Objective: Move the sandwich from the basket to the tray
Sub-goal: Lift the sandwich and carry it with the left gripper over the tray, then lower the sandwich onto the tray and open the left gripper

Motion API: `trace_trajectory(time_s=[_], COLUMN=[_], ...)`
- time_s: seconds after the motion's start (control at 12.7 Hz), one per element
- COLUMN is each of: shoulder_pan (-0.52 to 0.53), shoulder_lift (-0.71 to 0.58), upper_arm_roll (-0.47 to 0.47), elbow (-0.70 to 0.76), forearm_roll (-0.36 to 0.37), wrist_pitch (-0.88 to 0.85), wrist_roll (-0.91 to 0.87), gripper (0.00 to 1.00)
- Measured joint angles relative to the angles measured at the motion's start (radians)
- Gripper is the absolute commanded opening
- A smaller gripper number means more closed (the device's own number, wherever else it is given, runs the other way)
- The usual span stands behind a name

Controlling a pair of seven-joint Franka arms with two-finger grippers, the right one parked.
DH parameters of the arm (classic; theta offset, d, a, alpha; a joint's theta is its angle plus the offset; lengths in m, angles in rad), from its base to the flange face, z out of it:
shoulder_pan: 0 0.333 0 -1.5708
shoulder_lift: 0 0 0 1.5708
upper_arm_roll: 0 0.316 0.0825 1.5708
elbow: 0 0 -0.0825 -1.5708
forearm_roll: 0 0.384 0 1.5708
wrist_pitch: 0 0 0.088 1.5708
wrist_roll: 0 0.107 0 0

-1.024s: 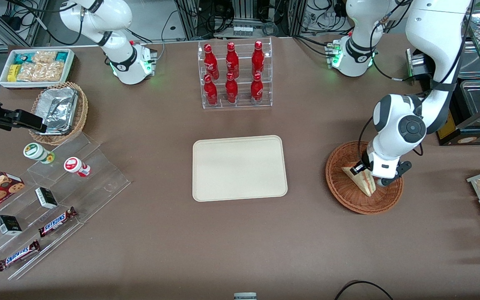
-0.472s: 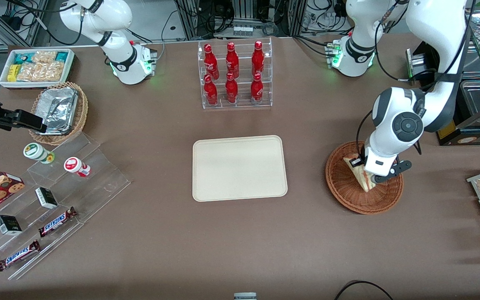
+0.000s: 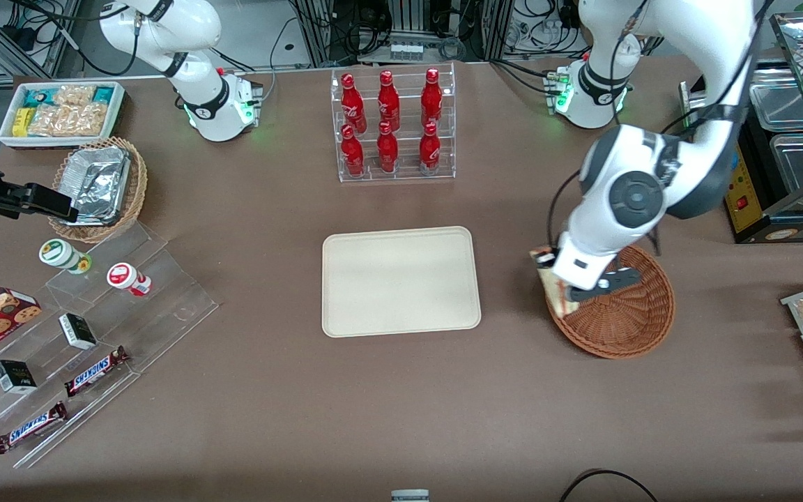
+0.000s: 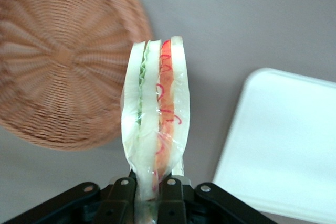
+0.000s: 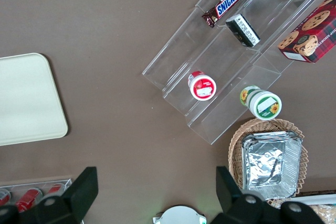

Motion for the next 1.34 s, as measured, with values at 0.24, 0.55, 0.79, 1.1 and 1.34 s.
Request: trace_trajectory(time_s=[0.24, 0.55, 0.79, 1.1, 1.34], shoulder_pan=[-0.094, -0.221, -0.309, -0.394, -0.422], shoulder_lift=[0.095, 0.239, 0.348, 0.496, 0.555], upper_arm_roll=[-0.002, -0.004, -0.005, -0.001, 0.001], elbow=[0.087, 0.242, 0.364, 0.516, 0.57], forearm_roll=[-0.003, -0.003, -0.003, -0.002, 0.033], wrist_pitch=[0.001, 0.002, 0.004, 0.048, 0.069], wrist_roll=[-0.001, -0.082, -0.147, -0.229, -0.276], gripper=[0.0, 0.0, 0.0, 0.0, 0.0])
